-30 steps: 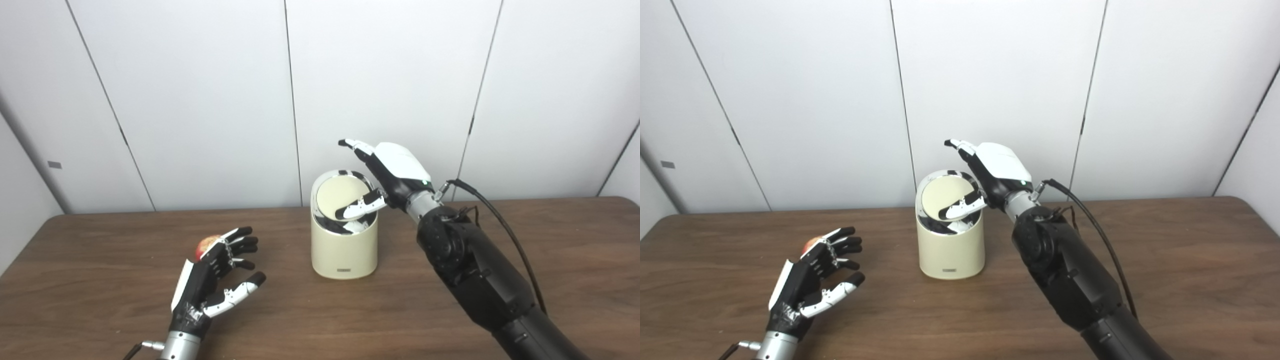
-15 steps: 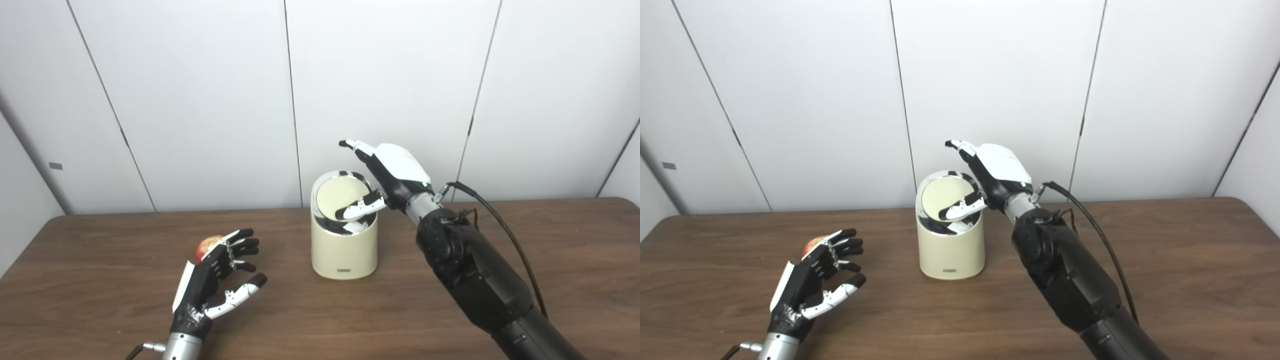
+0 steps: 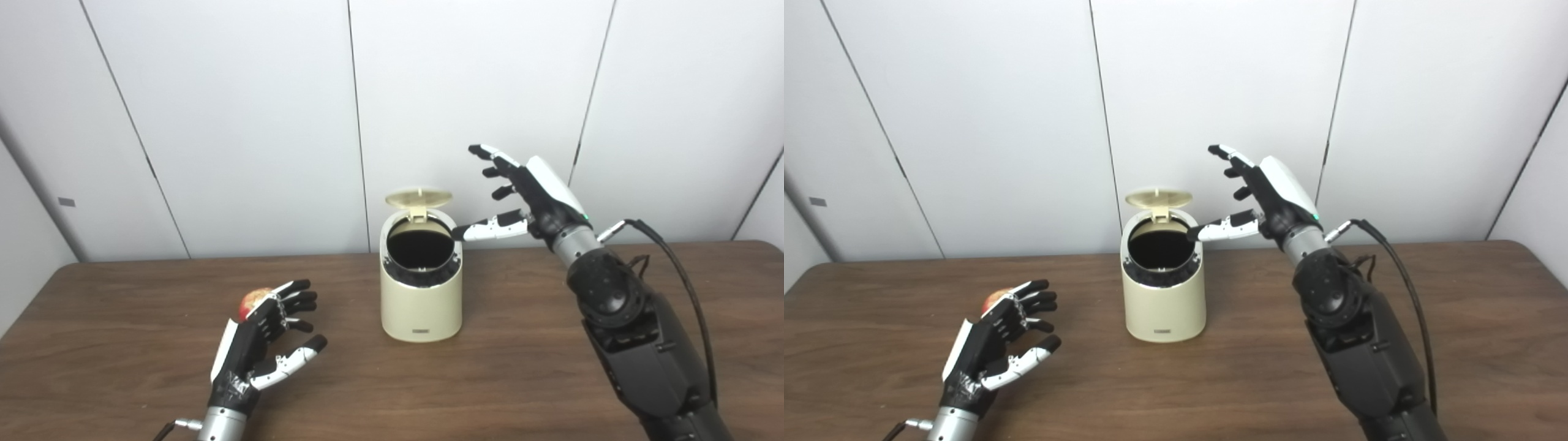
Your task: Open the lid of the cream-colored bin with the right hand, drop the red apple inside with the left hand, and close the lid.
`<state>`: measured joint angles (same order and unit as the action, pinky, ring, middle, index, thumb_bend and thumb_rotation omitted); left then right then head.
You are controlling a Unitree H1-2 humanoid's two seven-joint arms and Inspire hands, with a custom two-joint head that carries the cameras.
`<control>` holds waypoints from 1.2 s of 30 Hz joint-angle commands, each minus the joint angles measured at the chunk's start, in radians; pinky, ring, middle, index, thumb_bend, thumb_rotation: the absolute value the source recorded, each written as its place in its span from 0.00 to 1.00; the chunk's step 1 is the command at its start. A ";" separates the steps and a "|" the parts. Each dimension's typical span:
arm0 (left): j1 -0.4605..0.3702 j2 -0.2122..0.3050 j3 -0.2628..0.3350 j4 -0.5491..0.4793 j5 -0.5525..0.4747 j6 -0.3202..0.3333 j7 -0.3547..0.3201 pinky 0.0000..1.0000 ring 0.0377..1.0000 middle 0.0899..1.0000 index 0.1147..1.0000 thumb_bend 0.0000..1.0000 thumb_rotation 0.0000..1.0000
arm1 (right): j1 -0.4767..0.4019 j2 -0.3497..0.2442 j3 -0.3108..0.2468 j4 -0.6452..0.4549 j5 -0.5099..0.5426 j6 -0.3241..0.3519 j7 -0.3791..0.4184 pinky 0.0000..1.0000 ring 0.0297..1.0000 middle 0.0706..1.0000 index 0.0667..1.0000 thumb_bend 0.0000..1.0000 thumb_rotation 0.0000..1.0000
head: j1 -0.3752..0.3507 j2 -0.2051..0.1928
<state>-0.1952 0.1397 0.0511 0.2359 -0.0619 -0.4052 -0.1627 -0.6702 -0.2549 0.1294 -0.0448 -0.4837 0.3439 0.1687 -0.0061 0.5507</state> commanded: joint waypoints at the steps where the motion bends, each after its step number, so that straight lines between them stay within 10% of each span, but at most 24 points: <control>1: 0.025 -0.019 -0.011 0.044 -0.010 -0.006 0.005 0.59 0.73 0.73 0.79 0.68 0.17 | -0.023 -0.011 -0.034 -0.037 0.027 -0.008 -0.020 0.69 0.85 0.91 0.88 0.79 0.26 | -0.001 0.000; 36: 0.026 -0.020 -0.001 0.031 -0.008 -0.035 0.016 0.56 0.70 0.73 0.78 0.67 0.15 | 0.414 0.031 -0.153 0.017 0.313 -0.394 -0.094 0.71 0.82 0.91 0.88 0.79 0.21 | 0.022 0.000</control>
<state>-0.1973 0.1379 0.0550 0.2377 -0.0631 -0.4122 -0.1589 -0.2319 -0.2178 -0.0054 -0.0077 -0.1902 0.0185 0.1028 0.0153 0.5507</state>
